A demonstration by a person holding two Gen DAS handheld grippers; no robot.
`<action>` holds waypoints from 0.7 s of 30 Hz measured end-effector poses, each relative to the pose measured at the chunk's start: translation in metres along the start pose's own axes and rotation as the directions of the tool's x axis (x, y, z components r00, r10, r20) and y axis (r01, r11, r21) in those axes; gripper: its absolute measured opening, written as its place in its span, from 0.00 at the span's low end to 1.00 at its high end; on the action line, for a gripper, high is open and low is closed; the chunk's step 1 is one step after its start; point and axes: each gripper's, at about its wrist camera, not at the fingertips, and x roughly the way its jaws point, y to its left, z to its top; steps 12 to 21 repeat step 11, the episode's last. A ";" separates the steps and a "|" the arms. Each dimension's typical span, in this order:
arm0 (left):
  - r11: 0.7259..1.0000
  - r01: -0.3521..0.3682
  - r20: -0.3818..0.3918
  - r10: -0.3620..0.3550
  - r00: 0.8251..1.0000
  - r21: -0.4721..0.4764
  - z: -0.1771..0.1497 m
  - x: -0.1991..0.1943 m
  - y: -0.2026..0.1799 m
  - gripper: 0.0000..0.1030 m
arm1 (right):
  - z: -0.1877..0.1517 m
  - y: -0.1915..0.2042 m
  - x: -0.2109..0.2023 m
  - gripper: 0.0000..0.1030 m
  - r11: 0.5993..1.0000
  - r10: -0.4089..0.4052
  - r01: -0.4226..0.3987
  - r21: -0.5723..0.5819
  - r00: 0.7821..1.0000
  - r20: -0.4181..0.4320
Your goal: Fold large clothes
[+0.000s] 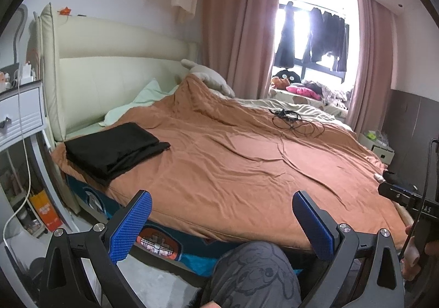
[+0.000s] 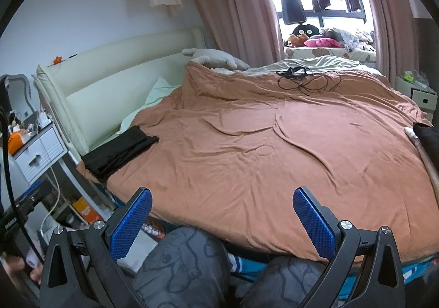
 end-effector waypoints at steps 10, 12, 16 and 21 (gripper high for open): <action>1.000 0.006 0.016 -0.006 1.000 0.008 -0.004 -0.005 0.001 0.99 | -0.007 -0.004 -0.002 1.00 1.000 -0.013 0.014 0.023 1.000 -0.017; 1.000 0.003 0.015 -0.003 1.000 0.012 -0.005 -0.006 0.001 0.99 | -0.008 -0.004 -0.002 1.00 1.000 -0.015 0.016 0.024 1.000 -0.018; 1.000 0.003 0.015 -0.003 1.000 0.012 -0.005 -0.006 0.001 0.99 | -0.008 -0.004 -0.002 1.00 1.000 -0.015 0.016 0.024 1.000 -0.018; 1.000 0.003 0.015 -0.003 1.000 0.012 -0.005 -0.006 0.001 0.99 | -0.008 -0.004 -0.002 1.00 1.000 -0.015 0.016 0.024 1.000 -0.018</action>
